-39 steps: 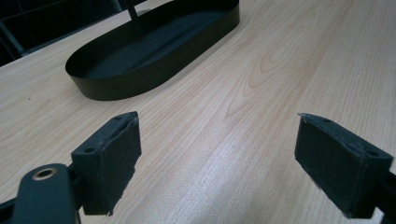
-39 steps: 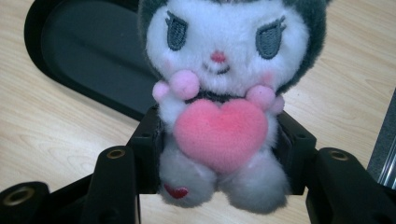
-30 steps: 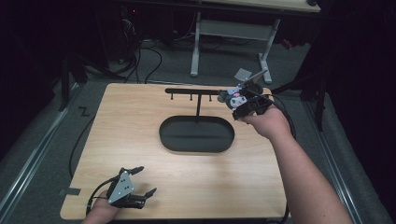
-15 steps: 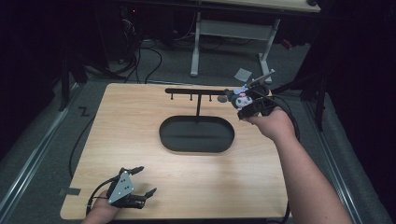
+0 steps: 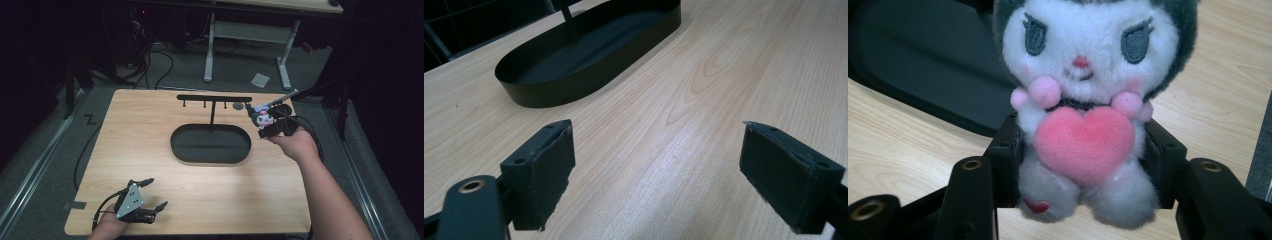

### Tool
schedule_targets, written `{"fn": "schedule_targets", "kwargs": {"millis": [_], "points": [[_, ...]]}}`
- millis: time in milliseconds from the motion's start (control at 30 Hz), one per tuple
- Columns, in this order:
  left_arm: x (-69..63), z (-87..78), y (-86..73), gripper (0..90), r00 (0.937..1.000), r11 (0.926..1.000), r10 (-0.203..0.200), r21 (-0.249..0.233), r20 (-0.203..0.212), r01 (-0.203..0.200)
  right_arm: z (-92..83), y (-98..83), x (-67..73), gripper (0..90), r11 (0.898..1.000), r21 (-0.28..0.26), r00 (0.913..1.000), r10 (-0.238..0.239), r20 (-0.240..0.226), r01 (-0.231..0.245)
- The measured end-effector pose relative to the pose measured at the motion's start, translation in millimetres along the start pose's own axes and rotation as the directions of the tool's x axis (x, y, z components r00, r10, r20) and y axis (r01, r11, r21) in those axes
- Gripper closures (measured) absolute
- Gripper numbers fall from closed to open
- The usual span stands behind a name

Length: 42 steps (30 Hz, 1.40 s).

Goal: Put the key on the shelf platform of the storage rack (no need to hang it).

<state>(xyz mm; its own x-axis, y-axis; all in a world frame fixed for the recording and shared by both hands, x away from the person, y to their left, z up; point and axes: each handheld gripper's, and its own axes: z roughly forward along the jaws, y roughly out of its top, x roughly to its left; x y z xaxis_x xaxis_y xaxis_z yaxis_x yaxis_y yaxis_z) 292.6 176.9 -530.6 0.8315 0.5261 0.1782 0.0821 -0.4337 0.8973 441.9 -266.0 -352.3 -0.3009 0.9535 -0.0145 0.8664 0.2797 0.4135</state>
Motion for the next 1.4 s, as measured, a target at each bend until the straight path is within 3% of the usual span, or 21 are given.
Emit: {"fn": "schedule_targets", "kwargs": {"millis": [333, 367, 933, 1100, 1267, 1400], "points": [[0.0, 0.0, 0.0, 15.1, 1.0, 1.0, -0.001, 0.001, 0.0, 0.001, 26.4, -6.3, 1.9, 46.4, 1.0, 0.016, 1.0, 0.0, 0.005, 0.0], [0.0, 0.0, 0.0, 15.0, 1.0, 1.0, 0.0, 0.0, -0.001, 0.0, 30.8, -6.2, 4.4, 46.4, 0.999, 0.028, 0.9998, -0.016, 0.016, 0.015], [-0.2, 0.0, -0.2, 15.1, 1.0, 1.0, 0.0, -0.002, -0.003, 0.0, 65.5, -10.5, 21.6, 45.7, 1.0, 0.019, 0.9997, -0.022, 0.005, 0.022], [-0.3, -0.3, -0.2, 15.0, 1.0, 1.0, 0.0, -0.001, -0.001, 0.0, 74.7, -7.4, 25.7, 42.8, 1.0, 0.006, 0.9997, -0.022, 0.013, 0.022], [-0.2, -0.2, -0.3, 15.0, 1.0, 1.0, -0.001, -0.004, -0.002, 0.001, 78.8, -4.1, 23.1, 30.6, 1.0, 0.018, 1.0, 0.002, 0.009, -0.002], [-0.2, 0.0, -0.3, 15.1, 1.0, 1.0, -0.001, -0.005, -0.003, 0.001, 78.0, -3.8, 22.5, 30.1, 1.0, 0.015, 0.9999, 0.008, 0.012, -0.009]]}}
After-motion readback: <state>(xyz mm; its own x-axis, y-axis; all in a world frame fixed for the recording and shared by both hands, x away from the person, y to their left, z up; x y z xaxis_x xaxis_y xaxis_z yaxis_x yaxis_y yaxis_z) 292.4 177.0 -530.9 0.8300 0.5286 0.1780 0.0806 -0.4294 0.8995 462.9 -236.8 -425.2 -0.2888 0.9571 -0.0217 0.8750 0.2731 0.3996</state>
